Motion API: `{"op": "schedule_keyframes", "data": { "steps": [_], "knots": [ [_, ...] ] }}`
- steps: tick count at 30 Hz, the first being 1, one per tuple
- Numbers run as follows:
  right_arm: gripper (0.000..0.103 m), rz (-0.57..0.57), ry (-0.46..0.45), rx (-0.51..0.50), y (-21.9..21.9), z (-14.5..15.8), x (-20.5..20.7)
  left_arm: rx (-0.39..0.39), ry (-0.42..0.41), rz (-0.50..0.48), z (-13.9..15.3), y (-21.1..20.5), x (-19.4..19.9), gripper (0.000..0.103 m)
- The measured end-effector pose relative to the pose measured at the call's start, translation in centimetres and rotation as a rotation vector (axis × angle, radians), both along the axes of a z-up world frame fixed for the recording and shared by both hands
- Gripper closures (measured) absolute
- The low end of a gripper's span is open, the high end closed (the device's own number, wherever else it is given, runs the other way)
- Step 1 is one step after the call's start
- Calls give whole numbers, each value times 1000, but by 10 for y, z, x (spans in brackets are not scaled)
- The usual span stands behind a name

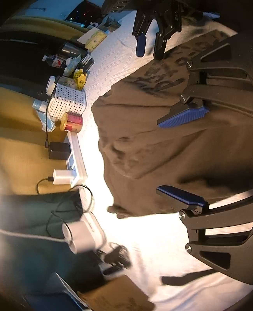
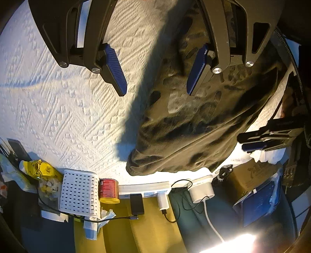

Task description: Fold small clothes

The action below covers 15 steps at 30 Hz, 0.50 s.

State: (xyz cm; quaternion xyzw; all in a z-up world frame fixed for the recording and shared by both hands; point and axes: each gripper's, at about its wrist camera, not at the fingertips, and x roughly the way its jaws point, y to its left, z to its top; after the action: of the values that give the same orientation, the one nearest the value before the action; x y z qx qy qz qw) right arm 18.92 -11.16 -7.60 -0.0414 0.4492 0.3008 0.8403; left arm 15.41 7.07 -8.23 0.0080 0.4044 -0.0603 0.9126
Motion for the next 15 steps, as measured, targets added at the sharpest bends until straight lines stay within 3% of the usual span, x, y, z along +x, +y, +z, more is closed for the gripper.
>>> {"op": "schedule_keyframes", "data": {
  "steps": [4, 10, 15],
  "knots": [
    [36, -6, 2, -2, 2, -2, 10, 14, 15, -4, -8, 2, 22, 54],
    [36, -15, 6, -8, 4, -5, 22, 7, 30, -40, -15, 3, 39, 95],
    [36, -15, 16, -17, 8, -9, 29, 0, -3, -23, -7, 10, 35, 100]
  ]
}}
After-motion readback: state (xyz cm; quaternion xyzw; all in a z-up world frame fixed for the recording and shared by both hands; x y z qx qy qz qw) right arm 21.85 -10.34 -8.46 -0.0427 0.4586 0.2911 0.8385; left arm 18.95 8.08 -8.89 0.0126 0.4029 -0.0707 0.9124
